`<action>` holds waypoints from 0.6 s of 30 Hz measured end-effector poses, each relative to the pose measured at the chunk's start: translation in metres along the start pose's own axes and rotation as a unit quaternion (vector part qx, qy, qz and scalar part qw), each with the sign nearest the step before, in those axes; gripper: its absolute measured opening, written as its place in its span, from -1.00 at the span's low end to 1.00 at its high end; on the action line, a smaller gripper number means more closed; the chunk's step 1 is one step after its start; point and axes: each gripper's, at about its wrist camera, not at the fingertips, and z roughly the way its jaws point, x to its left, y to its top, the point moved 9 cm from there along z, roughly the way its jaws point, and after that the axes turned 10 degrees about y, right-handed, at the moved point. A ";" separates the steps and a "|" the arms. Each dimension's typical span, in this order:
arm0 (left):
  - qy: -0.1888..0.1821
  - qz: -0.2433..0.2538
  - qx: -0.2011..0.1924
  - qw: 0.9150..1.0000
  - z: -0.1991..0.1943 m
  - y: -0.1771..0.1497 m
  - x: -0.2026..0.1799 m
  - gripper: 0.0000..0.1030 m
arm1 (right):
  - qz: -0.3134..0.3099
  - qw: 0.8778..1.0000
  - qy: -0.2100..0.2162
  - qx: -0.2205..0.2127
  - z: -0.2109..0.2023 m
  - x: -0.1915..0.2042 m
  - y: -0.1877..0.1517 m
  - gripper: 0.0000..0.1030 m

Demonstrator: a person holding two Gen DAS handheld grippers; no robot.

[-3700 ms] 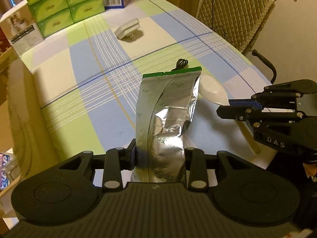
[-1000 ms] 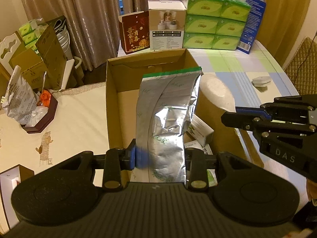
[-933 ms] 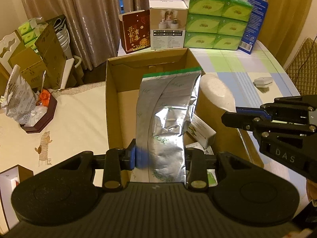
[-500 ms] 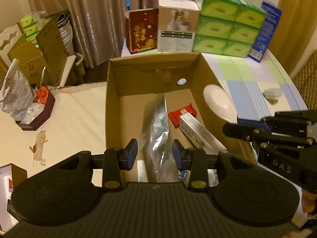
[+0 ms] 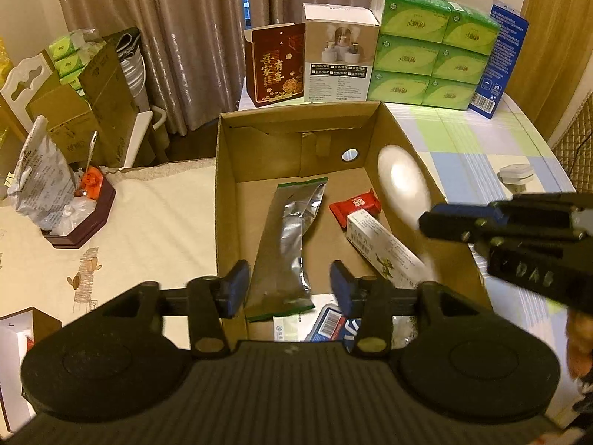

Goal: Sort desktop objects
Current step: 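Lower the pouch and spoon into the cardboard box and open both tools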

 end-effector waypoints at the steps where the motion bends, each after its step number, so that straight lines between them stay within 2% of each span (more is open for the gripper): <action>1: 0.000 0.000 -0.002 1.000 -0.002 -0.002 0.000 -0.02 | -0.001 1.000 0.000 -0.002 -0.003 -0.001 0.000 -0.44; 3: -0.001 -0.004 -0.003 1.000 -0.006 -0.005 -0.001 0.01 | -0.001 1.000 -0.005 -0.005 -0.009 -0.004 0.001 -0.10; 6: -0.003 -0.007 -0.003 1.000 -0.012 -0.011 -0.003 0.02 | 0.001 1.000 -0.009 -0.011 -0.019 -0.006 0.002 -0.09; 8: -0.003 -0.008 -0.004 1.000 -0.018 -0.015 -0.005 0.17 | 0.000 1.000 -0.012 -0.014 -0.028 -0.007 0.001 -0.09; 11: -0.003 -0.014 -0.007 1.000 -0.026 -0.021 -0.007 0.28 | 0.002 1.000 -0.017 -0.016 -0.040 -0.009 -0.003 -0.06; 14: -0.002 -0.017 -0.011 1.000 -0.036 -0.027 -0.012 0.39 | 0.004 1.000 -0.022 -0.019 -0.055 -0.012 -0.011 0.02; 15: -0.002 -0.018 -0.012 1.000 -0.039 -0.029 -0.015 0.47 | 0.005 1.000 -0.024 -0.019 -0.060 -0.012 -0.013 0.06; 16: -0.001 -0.020 -0.015 1.000 -0.044 -0.031 -0.018 0.63 | 0.006 0.999 -0.026 -0.020 -0.065 -0.013 -0.016 0.13; 18: -0.001 -0.019 -0.021 1.000 -0.052 -0.035 -0.025 0.66 | 0.009 0.999 -0.029 -0.020 -0.076 -0.015 -0.023 0.22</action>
